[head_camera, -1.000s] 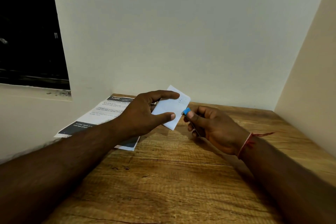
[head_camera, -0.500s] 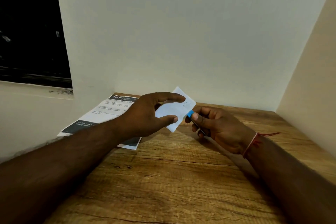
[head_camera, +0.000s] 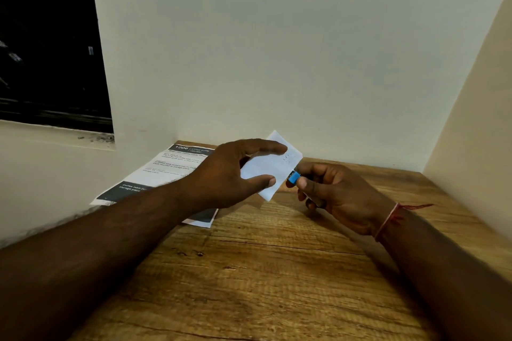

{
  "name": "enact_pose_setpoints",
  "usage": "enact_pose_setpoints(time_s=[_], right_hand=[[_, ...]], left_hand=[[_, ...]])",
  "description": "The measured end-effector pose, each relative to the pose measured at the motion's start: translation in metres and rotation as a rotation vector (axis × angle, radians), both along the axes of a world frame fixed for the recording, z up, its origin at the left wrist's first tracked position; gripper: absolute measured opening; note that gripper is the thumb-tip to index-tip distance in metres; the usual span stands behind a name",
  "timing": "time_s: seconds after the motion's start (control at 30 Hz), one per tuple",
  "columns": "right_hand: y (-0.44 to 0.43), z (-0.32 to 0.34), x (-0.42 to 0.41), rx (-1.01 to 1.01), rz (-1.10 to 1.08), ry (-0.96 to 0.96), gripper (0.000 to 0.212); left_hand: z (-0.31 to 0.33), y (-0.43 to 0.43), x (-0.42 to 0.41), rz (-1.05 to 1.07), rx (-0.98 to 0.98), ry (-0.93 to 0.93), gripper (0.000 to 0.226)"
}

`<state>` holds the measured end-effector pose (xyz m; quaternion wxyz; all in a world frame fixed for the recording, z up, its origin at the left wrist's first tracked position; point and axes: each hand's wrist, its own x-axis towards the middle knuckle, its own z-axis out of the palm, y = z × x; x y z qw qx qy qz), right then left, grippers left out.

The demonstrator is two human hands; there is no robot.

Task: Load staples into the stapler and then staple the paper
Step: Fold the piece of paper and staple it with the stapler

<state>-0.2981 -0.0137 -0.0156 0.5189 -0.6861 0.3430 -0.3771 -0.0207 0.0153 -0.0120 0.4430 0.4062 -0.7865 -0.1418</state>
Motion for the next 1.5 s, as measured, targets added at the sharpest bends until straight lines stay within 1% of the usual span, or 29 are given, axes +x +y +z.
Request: enact_pose_setpoints(time_s=[0.1,0.23,0.3,0.4,0.53,0.67,0.73,0.9,1.03,1.17,1.4,1.5], right_hand=[[0.002,-0.003,0.004,0.026,0.022,0.058,0.042],[0.006,-0.004,0.010,0.008,0.048,0.121,0.039],[0.006,-0.004,0.010,0.014,0.049,0.106,0.041],[0.006,-0.002,0.009,0.019,0.067,0.062,0.045],[0.010,-0.001,0.009,-0.023,0.103,0.037,0.044],[0.008,-0.004,0.008,-0.130,0.090,0.107,0.047],[0.009,-0.003,0.008,-0.148,0.087,0.119,0.047],[0.007,-0.004,0.010,-0.051,0.043,0.018,0.045],[0.003,-0.004,0.009,-0.033,0.021,-0.056,0.044],[0.001,0.000,0.004,-0.040,0.013,-0.086,0.042],[-0.002,0.002,-0.001,-0.039,-0.025,-0.114,0.055],[-0.003,0.002,-0.002,-0.043,-0.025,-0.109,0.052]], left_hand=[[0.001,0.001,0.000,-0.023,0.029,0.043,0.056],[-0.001,0.001,-0.002,-0.034,0.027,0.048,0.055],[-0.001,0.001,-0.003,-0.017,0.012,0.031,0.056],[0.000,0.003,-0.002,0.049,-0.053,-0.044,0.056],[-0.001,0.004,-0.002,0.020,-0.056,-0.048,0.055],[-0.001,0.005,-0.002,0.001,-0.074,-0.057,0.055],[-0.001,0.004,-0.001,-0.014,-0.073,-0.057,0.055],[-0.002,0.003,-0.005,-0.032,-0.069,-0.043,0.056],[0.000,0.003,-0.004,-0.032,-0.075,-0.052,0.057],[0.001,0.003,-0.002,-0.026,-0.066,-0.058,0.058],[0.002,0.004,-0.003,-0.015,-0.052,-0.069,0.059],[0.002,0.003,-0.002,-0.015,-0.047,-0.070,0.060]])
